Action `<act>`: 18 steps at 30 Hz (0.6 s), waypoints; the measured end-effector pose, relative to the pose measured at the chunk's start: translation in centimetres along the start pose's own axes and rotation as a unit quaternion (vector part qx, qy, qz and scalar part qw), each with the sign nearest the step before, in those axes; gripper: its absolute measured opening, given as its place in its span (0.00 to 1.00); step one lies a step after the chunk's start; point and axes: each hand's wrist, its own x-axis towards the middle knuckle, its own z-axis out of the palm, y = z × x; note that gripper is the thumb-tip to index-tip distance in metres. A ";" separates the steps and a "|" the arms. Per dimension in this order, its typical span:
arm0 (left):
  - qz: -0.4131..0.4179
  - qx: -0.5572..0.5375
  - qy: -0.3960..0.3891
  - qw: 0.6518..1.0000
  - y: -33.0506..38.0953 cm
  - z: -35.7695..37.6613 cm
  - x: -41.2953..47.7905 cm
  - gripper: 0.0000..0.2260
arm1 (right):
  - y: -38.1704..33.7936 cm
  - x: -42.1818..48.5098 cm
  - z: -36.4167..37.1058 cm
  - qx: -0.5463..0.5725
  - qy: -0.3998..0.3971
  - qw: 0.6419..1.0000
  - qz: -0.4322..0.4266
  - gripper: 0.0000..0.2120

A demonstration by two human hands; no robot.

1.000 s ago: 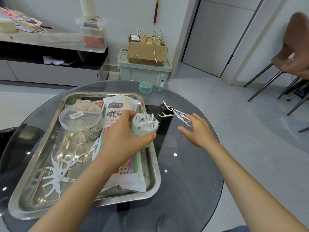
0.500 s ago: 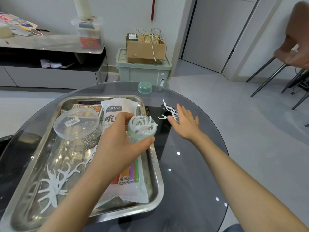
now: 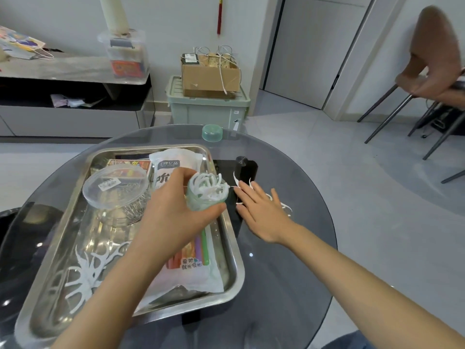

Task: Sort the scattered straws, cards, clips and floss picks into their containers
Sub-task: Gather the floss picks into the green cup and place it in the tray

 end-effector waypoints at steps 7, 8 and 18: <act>0.026 0.008 -0.001 1.000 0.4 0.0 -1.2 0.26 | -1.3 -5.8 -2.6 0.125 -0.028 0.991 -0.028 0.24; 0.026 0.013 -0.005 1.000 0.4 0.0 -1.2 0.25 | -1.0 -6.1 -3.6 0.143 -0.011 0.990 -0.009 0.25; 0.016 0.045 -0.019 0.999 -0.2 0.2 -1.6 0.24 | -1.3 -5.3 -4.7 0.015 -0.058 0.996 0.065 0.19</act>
